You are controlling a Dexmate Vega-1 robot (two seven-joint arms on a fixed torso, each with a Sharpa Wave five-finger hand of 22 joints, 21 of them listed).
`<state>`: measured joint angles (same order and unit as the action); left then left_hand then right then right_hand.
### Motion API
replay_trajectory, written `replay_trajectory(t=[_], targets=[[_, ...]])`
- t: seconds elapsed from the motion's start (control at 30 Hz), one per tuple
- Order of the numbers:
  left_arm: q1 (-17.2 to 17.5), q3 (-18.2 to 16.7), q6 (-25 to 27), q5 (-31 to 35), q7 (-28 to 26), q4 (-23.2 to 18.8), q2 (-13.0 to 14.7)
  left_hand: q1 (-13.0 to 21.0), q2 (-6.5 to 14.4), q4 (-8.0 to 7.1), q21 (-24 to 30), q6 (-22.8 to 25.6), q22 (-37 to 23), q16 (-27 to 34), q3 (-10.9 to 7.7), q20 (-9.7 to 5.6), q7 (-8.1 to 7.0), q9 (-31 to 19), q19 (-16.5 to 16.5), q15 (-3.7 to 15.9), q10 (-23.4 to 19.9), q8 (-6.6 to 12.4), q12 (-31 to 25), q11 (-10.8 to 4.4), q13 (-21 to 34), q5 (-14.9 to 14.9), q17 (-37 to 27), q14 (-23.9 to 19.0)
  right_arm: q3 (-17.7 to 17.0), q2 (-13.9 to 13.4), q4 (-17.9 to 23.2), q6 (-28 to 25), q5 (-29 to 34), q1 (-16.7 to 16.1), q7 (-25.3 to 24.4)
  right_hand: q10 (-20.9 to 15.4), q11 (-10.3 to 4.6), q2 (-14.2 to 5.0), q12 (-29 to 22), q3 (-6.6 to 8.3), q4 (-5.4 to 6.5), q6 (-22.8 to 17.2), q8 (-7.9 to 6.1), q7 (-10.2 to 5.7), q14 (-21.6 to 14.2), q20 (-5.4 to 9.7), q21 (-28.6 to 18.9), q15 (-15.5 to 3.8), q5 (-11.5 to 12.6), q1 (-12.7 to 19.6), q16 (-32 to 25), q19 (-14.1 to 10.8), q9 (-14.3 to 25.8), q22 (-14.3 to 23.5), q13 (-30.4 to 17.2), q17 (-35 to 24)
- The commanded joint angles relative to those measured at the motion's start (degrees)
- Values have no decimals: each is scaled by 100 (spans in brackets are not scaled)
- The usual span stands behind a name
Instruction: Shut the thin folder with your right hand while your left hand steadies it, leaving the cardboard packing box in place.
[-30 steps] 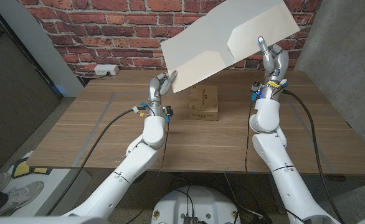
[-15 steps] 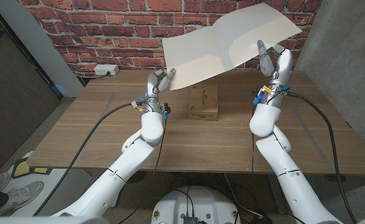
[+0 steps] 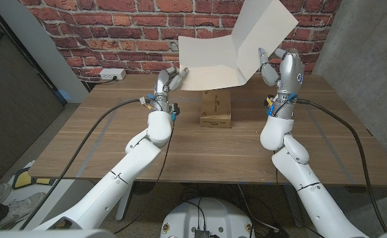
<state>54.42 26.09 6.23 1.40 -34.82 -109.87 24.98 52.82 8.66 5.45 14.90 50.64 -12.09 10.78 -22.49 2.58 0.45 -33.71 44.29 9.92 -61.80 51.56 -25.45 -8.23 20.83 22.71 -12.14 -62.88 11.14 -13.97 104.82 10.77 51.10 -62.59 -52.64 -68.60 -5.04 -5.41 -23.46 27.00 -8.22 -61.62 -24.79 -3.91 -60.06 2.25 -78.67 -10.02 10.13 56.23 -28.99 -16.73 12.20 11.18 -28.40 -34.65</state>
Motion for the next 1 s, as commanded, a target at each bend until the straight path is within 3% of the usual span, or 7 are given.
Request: replay_trajectory(t=[0.03, 0.37, 0.67, 0.97, 1.0], targets=[[-295, 19, 14, -400, 678, -28, 252, -43, -23, 5, 84, -44, -18, -62, -79, -147, 62, -6, 82, -1, 87, 41, 5, -81, 48, 71, 17, 161, 158, -55, -99, -217, 442, -35, -174, -33, -36, 10, 14, 50, 10, -12, -9, -52, 11, 539, 0, -268, 31, -25, 29, 9, -5, -6, -10, -32], [-475, -21, 4, -1282, 1551, -83, 458, -51, 2, -22, 120, -110, -28, -68, -125, -195, 88, 32, 82, -24, 189, 26, 23, -96, 85, 64, 45, 259, 269, 44, -224, -490, 842, -45, -483, -48, -38, 13, 21, 91, 9, -14, -6, -56, -16, 542, 2, -270, 34, -44, 63, 5, -10, -49, -24, -37], [-551, 57, 85, -1409, 1650, -202, 571, -69, -5, -42, 157, -126, -34, -52, -145, -213, 95, 49, 110, -27, 204, 32, 17, -88, 104, 53, 60, 268, 386, 351, -389, -1025, 1487, -16, -1136, -108, -33, 23, 26, 138, -1, -54, -14, -55, -87, 534, -4, -277, 27, -56, 77, -25, -21, -76, -13, -47], [-610, 36, 128, -1808, 1965, -297, 695, -78, -12, -53, 184, -129, -38, -47, -164, -220, 102, 68, 122, -32, 214, 39, 12, -82, 118, 46, 70, 282, -330, 1343, -510, -414, 2816, -207, -1136, -149, -54, 46, 23, 180, -9, -71, -25, -57, -134, 534, -7, -276, 17, -76, 102, -36, -13, -88, -28, -53], [-618, 31, 88, -1878, 2035, -286, 707, -79, -12, -54, 186, -127, -38, -46, -165, -223, 97, 70, 124, -30, 214, 40, 11, -79, 119, 45, 71, 282, -397, 1428, -512, -346, 2949, -224, -1136, -141, 0, 52, 30, 186, -9, -72, -23, -57, -139, 534, -7, -275, 16, -81, 108, -37, -16, -89, -26, -54]])
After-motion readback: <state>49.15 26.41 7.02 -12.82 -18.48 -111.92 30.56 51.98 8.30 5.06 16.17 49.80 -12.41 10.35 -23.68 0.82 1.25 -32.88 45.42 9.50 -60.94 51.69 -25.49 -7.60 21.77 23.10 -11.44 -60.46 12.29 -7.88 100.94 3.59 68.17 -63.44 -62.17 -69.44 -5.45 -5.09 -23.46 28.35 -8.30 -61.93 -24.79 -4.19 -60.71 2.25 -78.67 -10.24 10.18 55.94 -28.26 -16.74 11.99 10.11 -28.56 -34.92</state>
